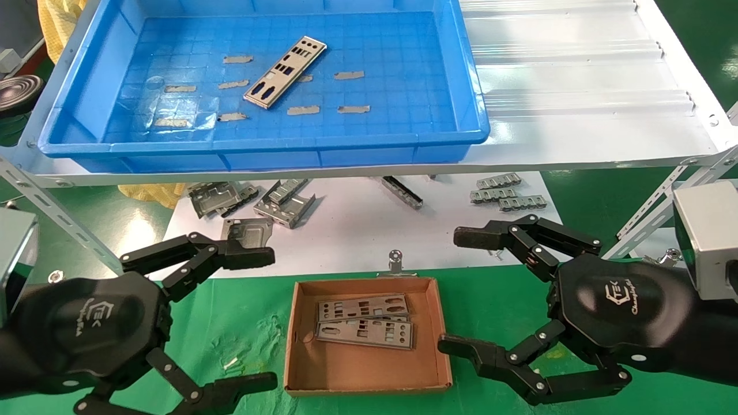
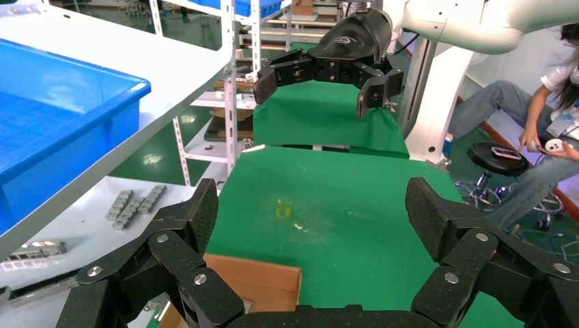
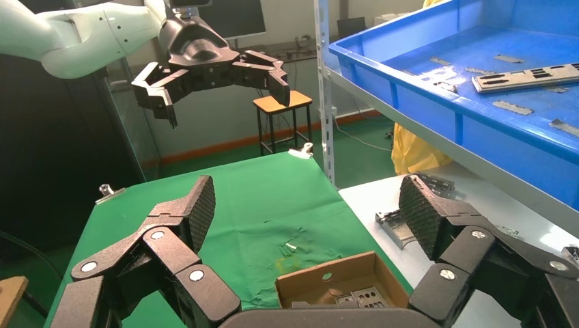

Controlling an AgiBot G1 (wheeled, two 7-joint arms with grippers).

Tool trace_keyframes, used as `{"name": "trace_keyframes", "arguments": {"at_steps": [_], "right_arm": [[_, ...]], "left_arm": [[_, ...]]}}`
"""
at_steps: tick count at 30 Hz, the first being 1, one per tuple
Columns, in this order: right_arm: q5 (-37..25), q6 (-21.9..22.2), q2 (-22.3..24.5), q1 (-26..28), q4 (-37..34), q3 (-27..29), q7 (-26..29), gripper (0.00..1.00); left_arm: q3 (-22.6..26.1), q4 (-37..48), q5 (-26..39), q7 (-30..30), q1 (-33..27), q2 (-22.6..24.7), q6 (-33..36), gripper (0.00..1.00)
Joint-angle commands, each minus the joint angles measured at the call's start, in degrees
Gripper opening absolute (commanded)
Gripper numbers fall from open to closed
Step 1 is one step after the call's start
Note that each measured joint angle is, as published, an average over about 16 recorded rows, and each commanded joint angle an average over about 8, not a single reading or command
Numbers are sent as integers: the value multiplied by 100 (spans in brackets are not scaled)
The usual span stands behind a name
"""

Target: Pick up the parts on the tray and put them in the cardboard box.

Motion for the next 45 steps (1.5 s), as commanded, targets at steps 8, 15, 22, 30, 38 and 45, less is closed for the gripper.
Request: {"name": "trace_keyframes", "arguments": {"at_steps": [8,15,22,30,38,45], "right_arm": [[0,0,0,0,0,0,0,38],[0,0,0,0,0,0,0,0],[0,0,0,0,0,0,0,0],[0,0,0,0,0,0,0,0],[0,0,0,0,0,0,0,0],[0,0,0,0,0,0,0,0]], "left_arm": [[0,0,0,0,0,0,0,100],[0,0,0,0,0,0,0,100],[0,0,0,0,0,0,0,100],[0,0,0,0,0,0,0,100],[0,0,0,0,0,0,0,100],[0,0,0,0,0,0,0,100]]}}
